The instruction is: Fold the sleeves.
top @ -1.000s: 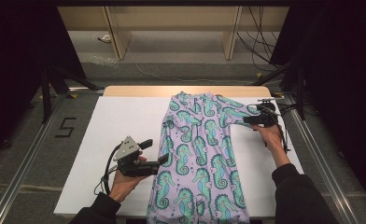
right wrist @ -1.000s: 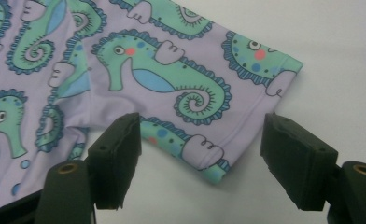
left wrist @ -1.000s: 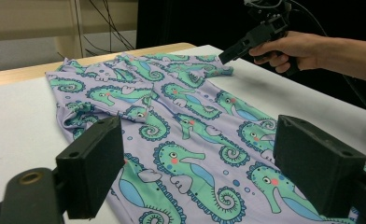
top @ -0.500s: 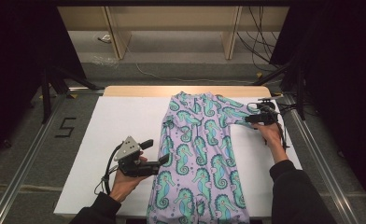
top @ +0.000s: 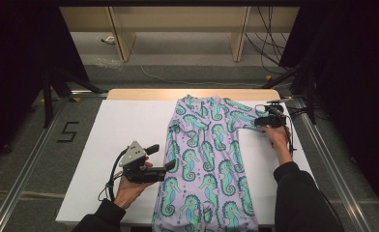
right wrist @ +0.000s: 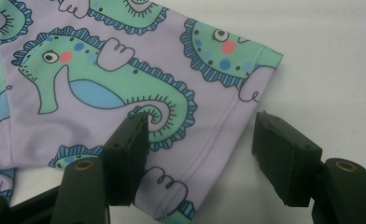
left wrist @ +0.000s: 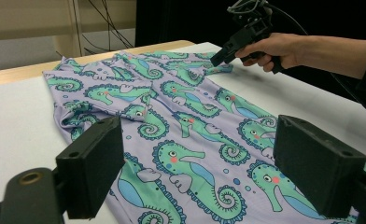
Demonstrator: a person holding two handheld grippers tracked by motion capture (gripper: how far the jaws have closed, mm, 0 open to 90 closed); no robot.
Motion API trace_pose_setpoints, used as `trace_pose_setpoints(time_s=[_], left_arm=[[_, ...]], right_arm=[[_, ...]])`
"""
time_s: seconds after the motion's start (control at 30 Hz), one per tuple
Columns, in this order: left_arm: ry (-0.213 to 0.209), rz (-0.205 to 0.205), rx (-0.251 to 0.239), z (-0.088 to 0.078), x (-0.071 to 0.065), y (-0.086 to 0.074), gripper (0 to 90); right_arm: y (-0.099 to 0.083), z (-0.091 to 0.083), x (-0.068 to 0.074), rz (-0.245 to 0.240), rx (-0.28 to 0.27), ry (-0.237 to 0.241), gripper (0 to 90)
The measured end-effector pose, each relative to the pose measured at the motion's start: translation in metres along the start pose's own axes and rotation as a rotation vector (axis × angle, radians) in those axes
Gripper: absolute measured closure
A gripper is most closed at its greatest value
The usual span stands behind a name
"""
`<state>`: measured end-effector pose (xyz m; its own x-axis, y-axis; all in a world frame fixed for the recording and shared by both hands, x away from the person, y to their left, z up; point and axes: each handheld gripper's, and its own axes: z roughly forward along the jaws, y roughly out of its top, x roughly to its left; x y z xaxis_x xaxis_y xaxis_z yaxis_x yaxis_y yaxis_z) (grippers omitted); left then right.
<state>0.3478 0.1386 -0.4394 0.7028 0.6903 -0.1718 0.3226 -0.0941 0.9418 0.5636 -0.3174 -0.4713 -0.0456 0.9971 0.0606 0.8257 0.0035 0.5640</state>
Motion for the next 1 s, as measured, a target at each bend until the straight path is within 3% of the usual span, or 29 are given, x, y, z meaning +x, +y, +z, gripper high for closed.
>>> trace_pose_setpoints(time_s=[0.2, 0.57, 0.73, 1.0], left_arm=[[-0.005, 0.001, 0.001, 0.0, -0.001, 0.0, 15.8], [-0.006, 0.005, 0.007, 0.001, 0.0, 0.0, 16.0], [-0.004, 0.005, 0.007, 0.001, 0.0, 0.0, 16.1], [-0.004, 0.006, 0.015, 0.003, 0.0, 0.0, 16.2]], right_arm=[[-0.001, 0.003, 0.005, -0.008, -0.027, -0.048, 45.9], [0.002, 0.007, 0.01, -0.034, -0.07, -0.024, 84.4], [0.004, 0.005, 0.013, -0.075, -0.07, -0.032, 86.6], [0.026, -0.016, 0.027, -0.162, -0.137, -0.031, 87.1]])
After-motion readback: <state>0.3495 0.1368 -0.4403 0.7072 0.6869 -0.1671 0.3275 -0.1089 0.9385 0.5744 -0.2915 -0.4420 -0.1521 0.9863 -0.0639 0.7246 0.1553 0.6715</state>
